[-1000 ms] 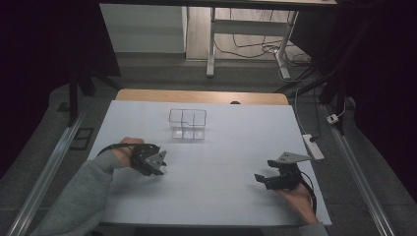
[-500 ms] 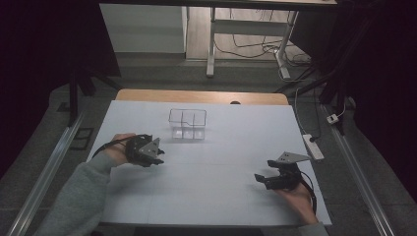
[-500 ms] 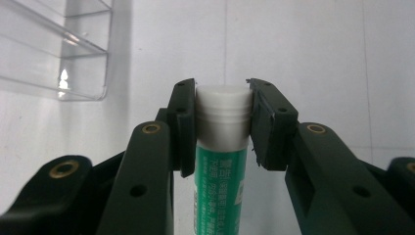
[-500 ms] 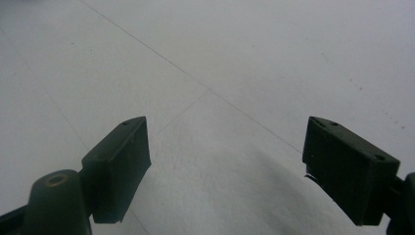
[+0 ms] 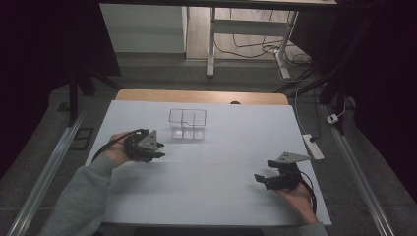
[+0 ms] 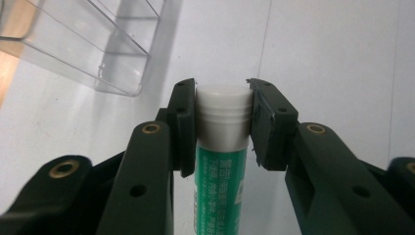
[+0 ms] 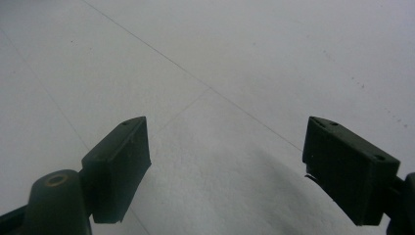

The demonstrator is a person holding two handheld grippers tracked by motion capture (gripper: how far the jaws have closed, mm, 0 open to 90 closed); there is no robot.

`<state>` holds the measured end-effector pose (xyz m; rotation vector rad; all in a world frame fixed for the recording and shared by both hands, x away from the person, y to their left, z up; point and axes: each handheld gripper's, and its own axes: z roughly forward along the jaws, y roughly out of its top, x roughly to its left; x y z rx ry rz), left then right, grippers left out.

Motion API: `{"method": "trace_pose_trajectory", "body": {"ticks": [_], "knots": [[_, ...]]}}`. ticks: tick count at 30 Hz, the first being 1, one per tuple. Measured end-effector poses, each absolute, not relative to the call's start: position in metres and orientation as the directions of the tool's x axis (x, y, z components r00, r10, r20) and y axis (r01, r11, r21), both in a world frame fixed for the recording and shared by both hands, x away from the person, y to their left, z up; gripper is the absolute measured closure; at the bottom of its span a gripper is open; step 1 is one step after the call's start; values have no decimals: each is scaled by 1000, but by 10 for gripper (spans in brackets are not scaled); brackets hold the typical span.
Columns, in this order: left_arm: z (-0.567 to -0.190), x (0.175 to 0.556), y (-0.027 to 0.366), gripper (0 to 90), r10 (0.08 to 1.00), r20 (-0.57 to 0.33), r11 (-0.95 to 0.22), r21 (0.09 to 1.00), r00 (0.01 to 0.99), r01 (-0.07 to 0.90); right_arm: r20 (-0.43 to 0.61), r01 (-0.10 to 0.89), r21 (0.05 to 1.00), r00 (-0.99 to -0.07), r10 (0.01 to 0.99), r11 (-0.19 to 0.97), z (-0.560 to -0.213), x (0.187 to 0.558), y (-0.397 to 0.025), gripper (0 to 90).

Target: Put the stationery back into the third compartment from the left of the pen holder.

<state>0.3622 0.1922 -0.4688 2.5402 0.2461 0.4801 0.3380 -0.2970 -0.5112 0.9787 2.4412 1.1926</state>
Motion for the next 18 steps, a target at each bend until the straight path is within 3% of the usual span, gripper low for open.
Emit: {"method": "trace_pose_trajectory", "body": {"ticks": [18], "knots": [[-462, 359, 191, 645, 458, 239, -741, 635, 856, 218, 51, 464, 765, -734, 677, 445, -512, 338, -296, 172]]}}
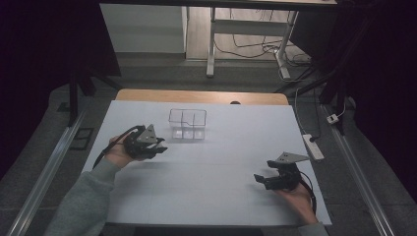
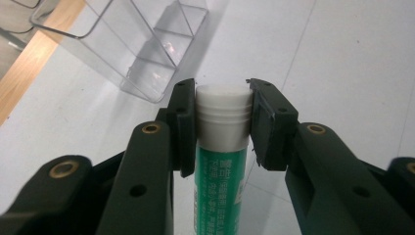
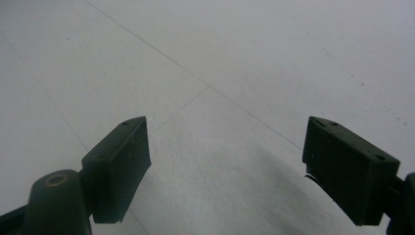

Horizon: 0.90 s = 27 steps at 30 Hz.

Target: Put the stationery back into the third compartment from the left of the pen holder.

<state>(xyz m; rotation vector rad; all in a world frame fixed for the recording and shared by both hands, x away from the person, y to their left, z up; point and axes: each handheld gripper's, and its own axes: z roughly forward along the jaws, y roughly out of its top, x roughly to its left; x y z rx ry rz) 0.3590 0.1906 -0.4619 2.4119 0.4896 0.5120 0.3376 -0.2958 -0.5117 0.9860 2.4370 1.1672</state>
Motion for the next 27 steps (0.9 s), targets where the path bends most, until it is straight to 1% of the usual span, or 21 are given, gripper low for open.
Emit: {"method": "trace_pose_trajectory", "body": {"ticks": [5, 10, 19, 27], "knots": [[-459, 359, 193, 644, 504, 226, -706, 664, 833, 248, 53, 464, 766, -735, 676, 445, -511, 338, -296, 172], [-456, 358, 196, 645, 535, 226, -677, 691, 814, 252, 53, 464, 766, -736, 675, 445, -511, 338, -296, 172], [-451, 355, 202, 645, 573, 196, -613, 747, 796, 257, 49, 463, 765, -735, 677, 448, -512, 337, -296, 172], [-451, 355, 204, 645, 598, 181, -576, 774, 781, 262, 46, 460, 765, -738, 673, 451, -511, 337, -296, 174]]}}
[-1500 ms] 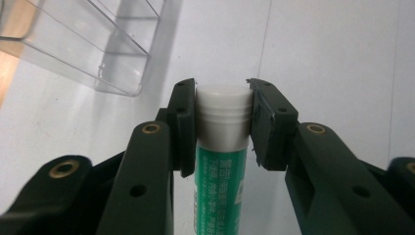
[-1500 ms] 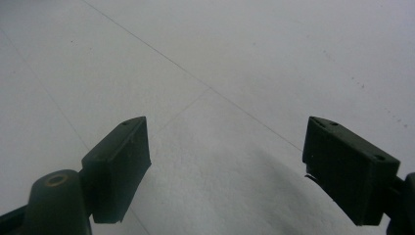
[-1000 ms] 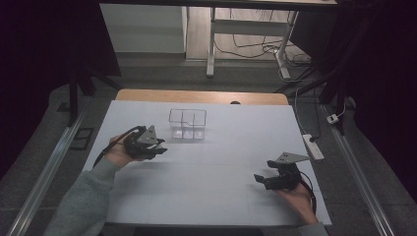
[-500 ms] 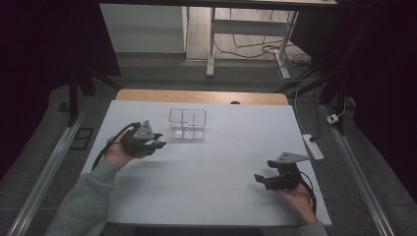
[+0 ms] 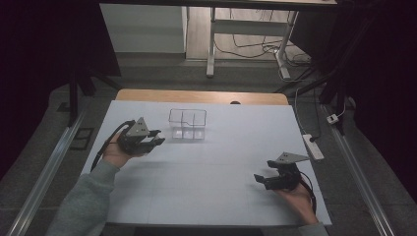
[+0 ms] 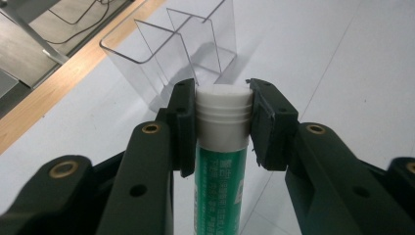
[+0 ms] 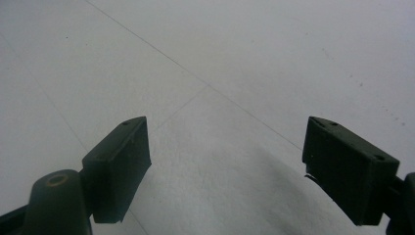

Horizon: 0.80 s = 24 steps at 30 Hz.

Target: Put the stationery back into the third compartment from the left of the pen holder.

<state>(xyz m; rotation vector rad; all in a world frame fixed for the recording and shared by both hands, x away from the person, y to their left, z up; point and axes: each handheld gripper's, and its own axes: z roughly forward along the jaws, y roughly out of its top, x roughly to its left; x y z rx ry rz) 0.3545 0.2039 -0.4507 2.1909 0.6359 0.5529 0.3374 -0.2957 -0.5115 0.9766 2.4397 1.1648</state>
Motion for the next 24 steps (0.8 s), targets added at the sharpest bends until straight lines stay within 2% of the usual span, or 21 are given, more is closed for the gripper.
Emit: {"method": "trace_pose_trajectory", "body": {"ticks": [10, 24], "knots": [[-448, 355, 204, 644, 616, 137, -507, 823, 775, 257, 46, 460, 765, -737, 674, 451, -512, 337, -296, 174], [-443, 361, 188, 645, 613, 129, -465, 857, 780, 224, 51, 459, 771, -736, 676, 441, -511, 337, -296, 175]]}}
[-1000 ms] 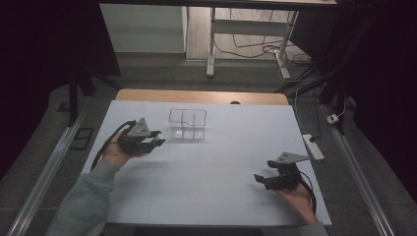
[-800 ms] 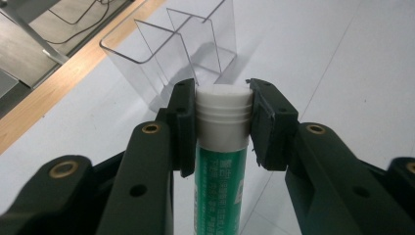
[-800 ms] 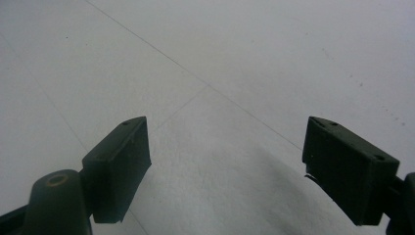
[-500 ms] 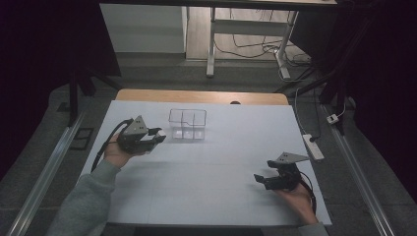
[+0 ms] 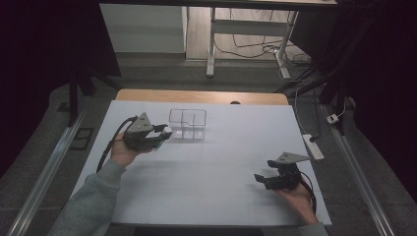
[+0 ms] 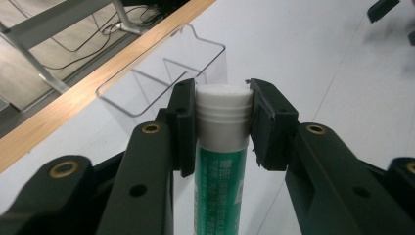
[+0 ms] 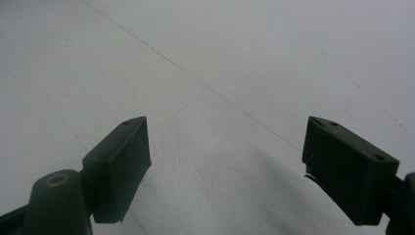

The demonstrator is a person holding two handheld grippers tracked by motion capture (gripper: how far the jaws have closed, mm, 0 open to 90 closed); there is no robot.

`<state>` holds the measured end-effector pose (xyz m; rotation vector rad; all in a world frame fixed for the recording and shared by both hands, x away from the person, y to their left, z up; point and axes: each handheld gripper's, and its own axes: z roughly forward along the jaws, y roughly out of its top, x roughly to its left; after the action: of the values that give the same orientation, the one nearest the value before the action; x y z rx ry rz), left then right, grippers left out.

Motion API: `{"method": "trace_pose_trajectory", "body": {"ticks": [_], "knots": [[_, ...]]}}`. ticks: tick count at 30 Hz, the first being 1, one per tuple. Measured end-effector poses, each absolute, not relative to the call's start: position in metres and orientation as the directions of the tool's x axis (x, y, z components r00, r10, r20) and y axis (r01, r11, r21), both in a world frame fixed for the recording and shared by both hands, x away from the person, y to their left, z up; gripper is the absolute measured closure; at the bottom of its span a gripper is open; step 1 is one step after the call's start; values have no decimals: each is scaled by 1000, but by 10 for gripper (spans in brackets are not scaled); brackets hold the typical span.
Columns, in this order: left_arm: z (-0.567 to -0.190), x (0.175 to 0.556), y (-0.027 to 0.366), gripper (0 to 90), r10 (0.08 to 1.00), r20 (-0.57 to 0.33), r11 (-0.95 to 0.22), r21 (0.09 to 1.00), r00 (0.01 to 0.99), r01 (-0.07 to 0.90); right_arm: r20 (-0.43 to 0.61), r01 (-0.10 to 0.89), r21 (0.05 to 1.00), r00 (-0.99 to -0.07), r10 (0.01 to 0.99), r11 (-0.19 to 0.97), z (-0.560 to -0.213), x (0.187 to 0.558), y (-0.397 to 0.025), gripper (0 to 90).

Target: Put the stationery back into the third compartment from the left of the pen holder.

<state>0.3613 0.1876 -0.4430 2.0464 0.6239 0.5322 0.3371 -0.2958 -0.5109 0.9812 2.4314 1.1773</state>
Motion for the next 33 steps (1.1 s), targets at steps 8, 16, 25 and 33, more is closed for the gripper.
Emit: {"method": "trace_pose_trajectory", "body": {"ticks": [8, 16, 25, 33], "knots": [[-437, 368, 174, 644, 603, 127, -451, 868, 788, 205, 47, 459, 771, -732, 679, 442, -510, 337, -296, 174], [-431, 379, 166, 644, 602, 87, -406, 890, 794, 210, 54, 451, 782, -737, 673, 430, -510, 337, -297, 174], [-426, 391, 157, 644, 606, 66, -386, 896, 793, 221, 52, 455, 776, -737, 674, 437, -510, 337, -296, 174], [-418, 404, 145, 644, 593, 37, -354, 909, 804, 219, 59, 457, 777, -737, 674, 432, -510, 337, -297, 174]]}}
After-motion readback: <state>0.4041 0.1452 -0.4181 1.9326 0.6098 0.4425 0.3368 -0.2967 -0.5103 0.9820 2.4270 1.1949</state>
